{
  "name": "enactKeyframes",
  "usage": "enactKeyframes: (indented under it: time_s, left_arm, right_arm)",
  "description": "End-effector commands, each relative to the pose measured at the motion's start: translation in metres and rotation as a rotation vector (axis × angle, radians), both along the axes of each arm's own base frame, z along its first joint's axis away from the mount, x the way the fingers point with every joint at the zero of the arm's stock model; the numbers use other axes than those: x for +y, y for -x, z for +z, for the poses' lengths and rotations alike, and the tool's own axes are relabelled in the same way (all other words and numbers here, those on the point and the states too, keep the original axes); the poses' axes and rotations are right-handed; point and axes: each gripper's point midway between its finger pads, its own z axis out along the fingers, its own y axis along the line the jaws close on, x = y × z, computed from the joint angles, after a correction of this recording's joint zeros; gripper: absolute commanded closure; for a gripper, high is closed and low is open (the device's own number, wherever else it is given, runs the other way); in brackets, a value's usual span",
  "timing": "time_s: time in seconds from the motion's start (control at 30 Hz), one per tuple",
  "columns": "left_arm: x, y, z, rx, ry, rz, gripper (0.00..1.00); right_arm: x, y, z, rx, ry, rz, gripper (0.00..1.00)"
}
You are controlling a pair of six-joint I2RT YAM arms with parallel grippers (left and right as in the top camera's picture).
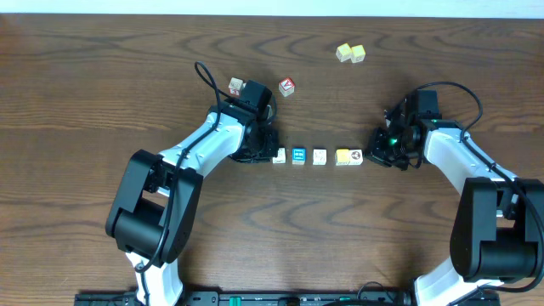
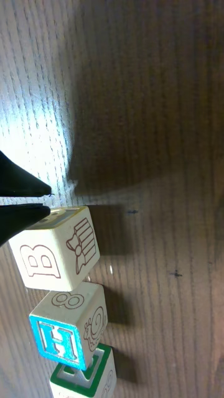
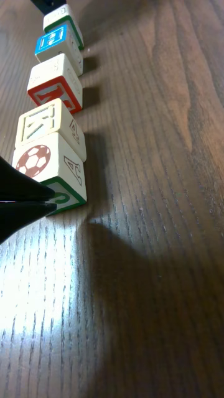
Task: Lift 5 blocks
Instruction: 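Push the block row inward from both ends with both grippers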
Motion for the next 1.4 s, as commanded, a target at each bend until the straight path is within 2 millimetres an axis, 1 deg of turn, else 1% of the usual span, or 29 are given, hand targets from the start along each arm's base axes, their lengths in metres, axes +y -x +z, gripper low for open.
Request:
enactKeyframes:
  time_s: [0.0,0.2,0.33,0.53,1.03,1.37]
  left_arm:
    - [0.002,0.007,-0.013,0.033,-0.022,-0.009,0.92]
    - [0.003,0.010,-0.025,0.061,-0.036,-0.010,0.93]
    - [0.002,0.010,-0.025,0.062,-0.029,-0.011,0.93]
    - [-0.015,0.014,-0.018,0.068,0.074,-0.078,0.93]
    - [-0.014,0.013,-0.019,0.052,0.068,-0.108,0.93]
    - [0.000,0.006,-0.024,0.015,-0.023,-0.089,0.93]
  right_arm:
    - [0.011,0.005,-0.004,0.031,-0.019,0.001,0.99]
    - [0.019,0.006,-0.005,0.028,-0.010,0.023,0.99]
    - [0.020,0.007,-0.006,0.029,0.002,0.022,0.99]
    - [0.020,0.003,-0.005,0.015,0.002,0.023,0.99]
    - [0.030,0.003,-0.006,0.005,0.001,0.049,0.99]
    - [0.032,-0.004,-0.020,0.003,-0.009,0.051,0.99]
